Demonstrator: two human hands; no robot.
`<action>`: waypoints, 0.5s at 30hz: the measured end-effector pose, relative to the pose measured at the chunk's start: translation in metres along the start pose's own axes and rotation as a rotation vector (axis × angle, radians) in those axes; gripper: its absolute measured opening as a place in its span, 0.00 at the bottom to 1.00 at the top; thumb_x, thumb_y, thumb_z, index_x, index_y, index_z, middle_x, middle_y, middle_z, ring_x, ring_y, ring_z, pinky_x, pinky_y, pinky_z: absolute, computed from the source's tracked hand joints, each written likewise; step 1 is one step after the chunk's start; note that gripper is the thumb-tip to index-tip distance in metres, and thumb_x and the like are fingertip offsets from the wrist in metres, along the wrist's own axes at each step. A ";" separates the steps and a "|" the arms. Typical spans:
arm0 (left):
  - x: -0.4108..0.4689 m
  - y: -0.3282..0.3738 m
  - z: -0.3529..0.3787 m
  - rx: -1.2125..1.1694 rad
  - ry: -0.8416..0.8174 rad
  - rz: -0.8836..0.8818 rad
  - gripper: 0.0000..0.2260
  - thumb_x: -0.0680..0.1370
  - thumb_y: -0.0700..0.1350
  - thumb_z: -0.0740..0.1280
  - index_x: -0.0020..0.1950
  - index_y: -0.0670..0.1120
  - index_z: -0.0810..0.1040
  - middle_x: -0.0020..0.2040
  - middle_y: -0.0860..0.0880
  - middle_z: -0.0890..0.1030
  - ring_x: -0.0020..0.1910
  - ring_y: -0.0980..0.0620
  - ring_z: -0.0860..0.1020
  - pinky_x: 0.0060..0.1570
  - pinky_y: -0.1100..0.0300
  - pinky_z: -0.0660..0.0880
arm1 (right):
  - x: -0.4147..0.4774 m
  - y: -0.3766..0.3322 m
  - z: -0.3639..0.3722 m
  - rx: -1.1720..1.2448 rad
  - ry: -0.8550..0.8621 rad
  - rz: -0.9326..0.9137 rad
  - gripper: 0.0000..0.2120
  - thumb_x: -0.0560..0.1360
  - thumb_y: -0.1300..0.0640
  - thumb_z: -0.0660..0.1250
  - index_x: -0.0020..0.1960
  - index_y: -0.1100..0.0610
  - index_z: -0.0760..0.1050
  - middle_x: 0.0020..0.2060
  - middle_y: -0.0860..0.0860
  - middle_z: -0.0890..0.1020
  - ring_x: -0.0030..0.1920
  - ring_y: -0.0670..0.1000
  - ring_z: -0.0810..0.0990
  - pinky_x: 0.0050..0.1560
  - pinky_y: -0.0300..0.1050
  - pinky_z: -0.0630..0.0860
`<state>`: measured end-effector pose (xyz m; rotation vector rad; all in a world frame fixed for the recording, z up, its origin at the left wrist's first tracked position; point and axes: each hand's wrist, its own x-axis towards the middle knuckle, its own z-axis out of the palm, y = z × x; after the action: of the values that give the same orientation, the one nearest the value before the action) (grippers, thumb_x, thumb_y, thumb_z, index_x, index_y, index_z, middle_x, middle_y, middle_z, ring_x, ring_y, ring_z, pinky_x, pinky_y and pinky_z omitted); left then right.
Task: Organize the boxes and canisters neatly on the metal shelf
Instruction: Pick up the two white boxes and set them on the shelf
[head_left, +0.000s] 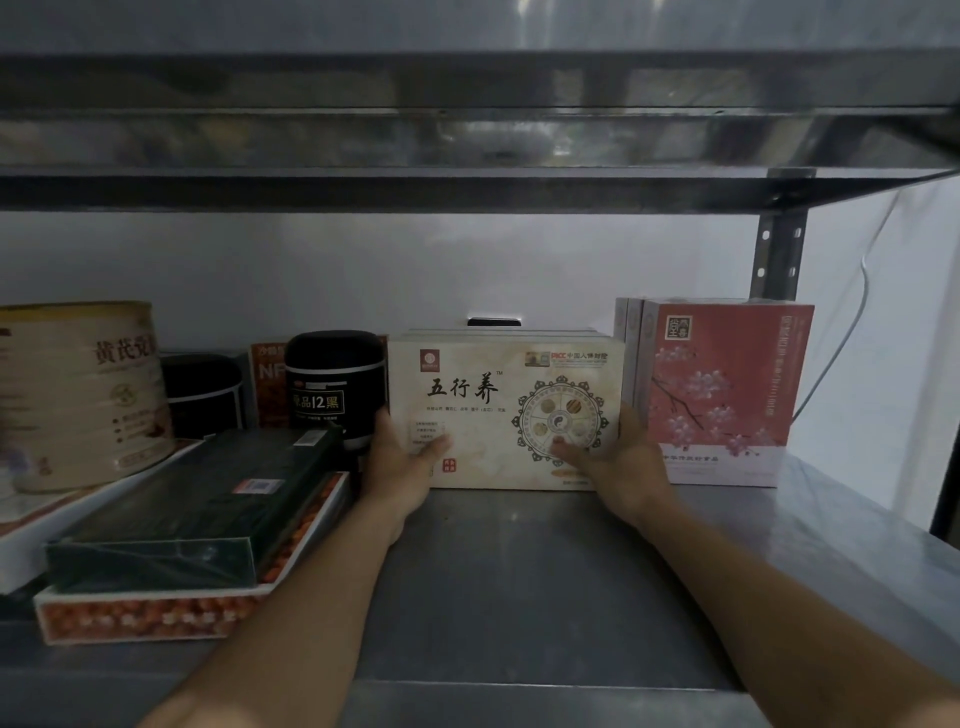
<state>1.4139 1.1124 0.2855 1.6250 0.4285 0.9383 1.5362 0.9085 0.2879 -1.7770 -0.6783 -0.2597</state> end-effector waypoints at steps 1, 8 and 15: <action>0.000 0.000 0.000 0.002 0.000 -0.003 0.25 0.76 0.40 0.72 0.70 0.49 0.66 0.63 0.51 0.75 0.59 0.52 0.75 0.48 0.61 0.74 | 0.000 0.001 0.000 -0.004 0.003 0.003 0.33 0.67 0.50 0.80 0.66 0.52 0.68 0.58 0.48 0.81 0.56 0.52 0.81 0.54 0.55 0.82; -0.001 0.000 0.000 0.019 0.003 -0.010 0.22 0.76 0.40 0.71 0.66 0.49 0.66 0.64 0.50 0.76 0.61 0.50 0.76 0.55 0.55 0.75 | -0.006 -0.007 -0.003 -0.066 0.025 0.054 0.29 0.66 0.49 0.80 0.62 0.52 0.71 0.54 0.46 0.81 0.56 0.51 0.81 0.56 0.52 0.81; -0.005 0.002 -0.001 0.124 0.038 0.009 0.25 0.75 0.43 0.73 0.68 0.48 0.67 0.65 0.50 0.76 0.63 0.48 0.75 0.58 0.52 0.75 | -0.022 -0.023 -0.006 -0.337 0.087 0.123 0.33 0.66 0.37 0.76 0.61 0.57 0.75 0.54 0.53 0.83 0.55 0.57 0.82 0.54 0.55 0.81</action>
<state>1.4097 1.1089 0.2856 1.7241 0.5143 0.9668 1.5067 0.8998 0.2972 -2.1067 -0.4802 -0.3825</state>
